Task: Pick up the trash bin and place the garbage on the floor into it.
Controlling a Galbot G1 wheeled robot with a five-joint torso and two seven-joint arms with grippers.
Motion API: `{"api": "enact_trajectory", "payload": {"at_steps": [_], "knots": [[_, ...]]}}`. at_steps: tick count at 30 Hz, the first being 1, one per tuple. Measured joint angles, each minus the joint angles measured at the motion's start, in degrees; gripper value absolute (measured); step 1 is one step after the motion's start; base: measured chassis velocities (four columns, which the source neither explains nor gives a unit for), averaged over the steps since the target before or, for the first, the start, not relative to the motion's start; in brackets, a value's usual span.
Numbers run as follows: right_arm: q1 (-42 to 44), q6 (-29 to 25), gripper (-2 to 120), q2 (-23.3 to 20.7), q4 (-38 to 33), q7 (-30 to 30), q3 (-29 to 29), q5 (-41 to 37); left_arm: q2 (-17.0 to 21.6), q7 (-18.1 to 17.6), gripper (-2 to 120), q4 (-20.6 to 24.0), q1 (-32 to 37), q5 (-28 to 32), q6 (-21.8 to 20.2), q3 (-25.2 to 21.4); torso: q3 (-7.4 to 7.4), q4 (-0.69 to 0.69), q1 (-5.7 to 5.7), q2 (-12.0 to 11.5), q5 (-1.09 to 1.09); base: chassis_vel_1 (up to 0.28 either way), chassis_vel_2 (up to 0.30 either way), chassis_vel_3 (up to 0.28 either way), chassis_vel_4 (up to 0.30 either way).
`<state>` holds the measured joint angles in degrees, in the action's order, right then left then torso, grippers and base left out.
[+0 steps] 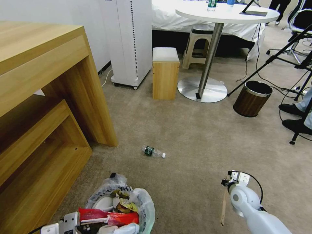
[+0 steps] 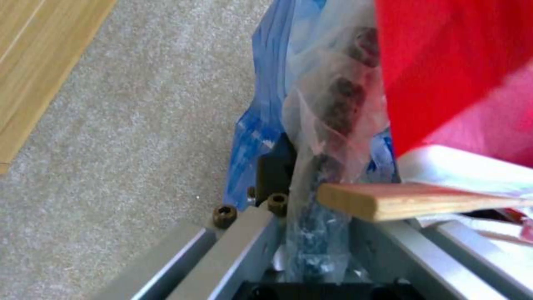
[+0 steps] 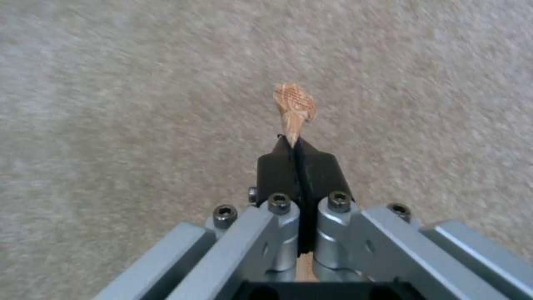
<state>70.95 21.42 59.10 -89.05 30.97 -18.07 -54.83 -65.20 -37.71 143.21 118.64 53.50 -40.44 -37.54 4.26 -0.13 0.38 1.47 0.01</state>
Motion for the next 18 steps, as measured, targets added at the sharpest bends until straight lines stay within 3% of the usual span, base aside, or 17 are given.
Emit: {"api": "enact_trajectory", "payload": {"at_steps": [9, 14, 18], "knots": [[2.69, -3.46, 0, -0.01, -5.16, -5.09, -2.18, 3.21, 0.09, -3.07, 0, 0.01, -2.10, 3.85, 1.56, 0.06, 0.00, 0.00, 0.00, 0.01, -0.01, 0.000, 0.000, 0.000, 0.000], [3.24, -12.22, 0, -0.80, -6.66, -15.35, -4.66, 7.45, -0.06, -4.67, 0, 0.02, -3.33, 5.72, 3.45, -0.02, 0.00, 0.00, 0.00, 0.01, -0.01, 0.000, 0.000, 0.000, 0.000], [3.05, -16.25, 0, -1.35, -8.45, -19.69, -6.07, 7.32, -0.93, -5.60, 0, 0.03, -4.10, 5.10, 4.29, 0.77, 0.00, 0.00, 0.00, 0.01, -0.01, 0.000, 0.000, 0.000, 0.000]]}}
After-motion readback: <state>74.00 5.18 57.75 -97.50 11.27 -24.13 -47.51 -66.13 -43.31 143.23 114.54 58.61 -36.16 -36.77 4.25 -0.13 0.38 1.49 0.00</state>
